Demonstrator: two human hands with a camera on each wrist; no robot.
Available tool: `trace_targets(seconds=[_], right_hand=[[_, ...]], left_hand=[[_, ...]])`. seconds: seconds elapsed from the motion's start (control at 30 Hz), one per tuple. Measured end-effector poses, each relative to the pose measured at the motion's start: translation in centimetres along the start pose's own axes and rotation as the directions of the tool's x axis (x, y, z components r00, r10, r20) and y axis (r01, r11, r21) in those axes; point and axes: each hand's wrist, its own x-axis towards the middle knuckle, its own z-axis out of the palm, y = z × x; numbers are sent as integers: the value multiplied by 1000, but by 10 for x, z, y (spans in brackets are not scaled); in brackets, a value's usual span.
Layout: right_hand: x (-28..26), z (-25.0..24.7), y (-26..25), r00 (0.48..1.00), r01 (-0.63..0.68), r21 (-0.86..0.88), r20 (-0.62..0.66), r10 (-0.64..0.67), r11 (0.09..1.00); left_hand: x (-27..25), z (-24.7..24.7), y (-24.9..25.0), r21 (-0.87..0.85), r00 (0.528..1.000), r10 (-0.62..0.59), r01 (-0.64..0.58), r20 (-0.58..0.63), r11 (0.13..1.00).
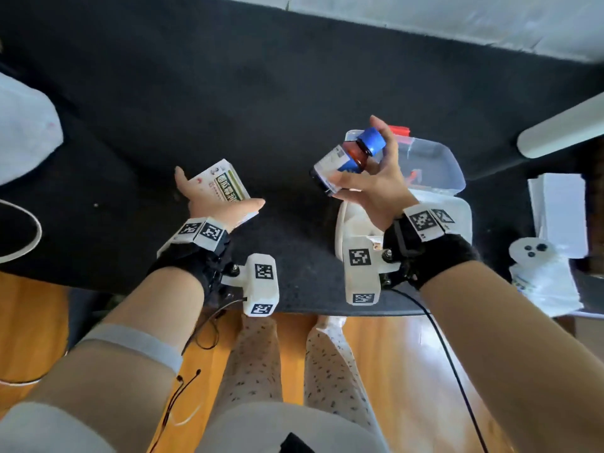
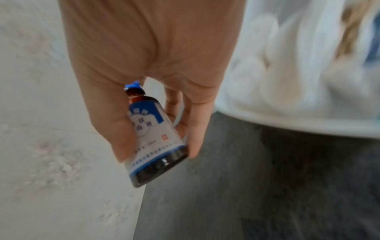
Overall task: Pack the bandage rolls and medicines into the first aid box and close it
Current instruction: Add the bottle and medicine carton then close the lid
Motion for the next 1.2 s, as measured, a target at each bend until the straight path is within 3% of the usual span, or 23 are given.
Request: trace_targets(seconds=[0.13, 0.3, 0.4, 0.5, 0.73, 0.9, 1.2], right_hand=[[-24, -62, -19, 998, 55, -15, -34, -56, 998], [-44, -134, -25, 978, 41, 28, -205, -34, 999], [-51, -166, -19, 967, 19, -72, -251, -36, 997], [-57, -187, -5, 976, 46, -298, -188, -106, 954], [-51, -176, 27, 964, 182, -651, -28, -263, 737], [-43, -162, 40, 957, 226, -806, 78, -280, 547], [-28, -155, 46, 971, 149, -776, -3, -240, 613]], left_hand=[[-47, 41, 33, -117, 975, 162, -145, 152, 982], [-100, 97, 45, -205, 896, 314, -260, 312, 944], [-116, 125, 41, -215, 852, 384, -325, 355, 921], [-113, 142, 30, -184, 856, 377, -331, 354, 925], [-103, 149, 7, -197, 872, 376, -328, 313, 924], [-97, 150, 3, -221, 863, 432, -382, 264, 897], [-92, 142, -4, -289, 858, 432, -354, 276, 889]])
